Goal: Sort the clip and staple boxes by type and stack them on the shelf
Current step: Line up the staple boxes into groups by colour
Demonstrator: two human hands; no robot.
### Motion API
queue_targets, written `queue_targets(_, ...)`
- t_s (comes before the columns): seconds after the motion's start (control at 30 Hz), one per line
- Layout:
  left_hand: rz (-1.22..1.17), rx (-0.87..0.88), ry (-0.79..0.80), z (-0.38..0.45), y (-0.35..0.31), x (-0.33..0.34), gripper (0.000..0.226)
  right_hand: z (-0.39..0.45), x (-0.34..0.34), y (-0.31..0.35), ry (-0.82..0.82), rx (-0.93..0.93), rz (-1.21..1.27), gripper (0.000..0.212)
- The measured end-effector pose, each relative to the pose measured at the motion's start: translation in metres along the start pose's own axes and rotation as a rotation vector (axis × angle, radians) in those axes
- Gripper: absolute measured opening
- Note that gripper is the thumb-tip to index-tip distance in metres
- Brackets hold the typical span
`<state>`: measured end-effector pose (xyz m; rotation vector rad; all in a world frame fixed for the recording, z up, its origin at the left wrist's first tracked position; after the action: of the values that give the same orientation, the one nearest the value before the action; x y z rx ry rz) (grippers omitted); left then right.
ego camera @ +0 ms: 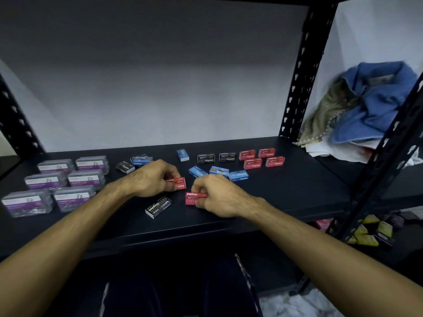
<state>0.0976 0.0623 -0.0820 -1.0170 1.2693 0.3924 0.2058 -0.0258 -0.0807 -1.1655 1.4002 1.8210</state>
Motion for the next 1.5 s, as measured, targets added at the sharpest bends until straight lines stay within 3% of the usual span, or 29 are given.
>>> queue_targets(0.17,-0.035,0.021,-0.045,0.022,-0.025,-0.006,0.009,-0.007,-0.035,-0.031,-0.073,0.027,0.006,0.008)
queue_targets(0.5,-0.149,0.132,0.029,0.076,-0.126,0.028,0.011,-0.051,-0.116,-0.149,-0.210,0.227,-0.138,0.007)
queue_targets(0.7,-0.091,0.147,-0.028,0.102,-0.168,0.049,0.015,-0.072,-0.134,-0.199,-0.197,0.309,-0.164,0.013)
queue_targets(1.5,0.032,0.160,-0.071,0.122,-0.183,0.076,0.015,-0.054,-0.117,-0.216,-0.120,0.287,-0.157,0.020)
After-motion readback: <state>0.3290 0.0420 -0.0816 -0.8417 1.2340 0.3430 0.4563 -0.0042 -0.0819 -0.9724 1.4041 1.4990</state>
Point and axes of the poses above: each hand's wrist, its own z-axis towards the middle knuckle, its own x-axis out of the palm, y = z × x, the point moved 10 cm from there along z, towards the middle knuckle, and after that the axes turned 4 degrees about -x, right-handed, at the moved point
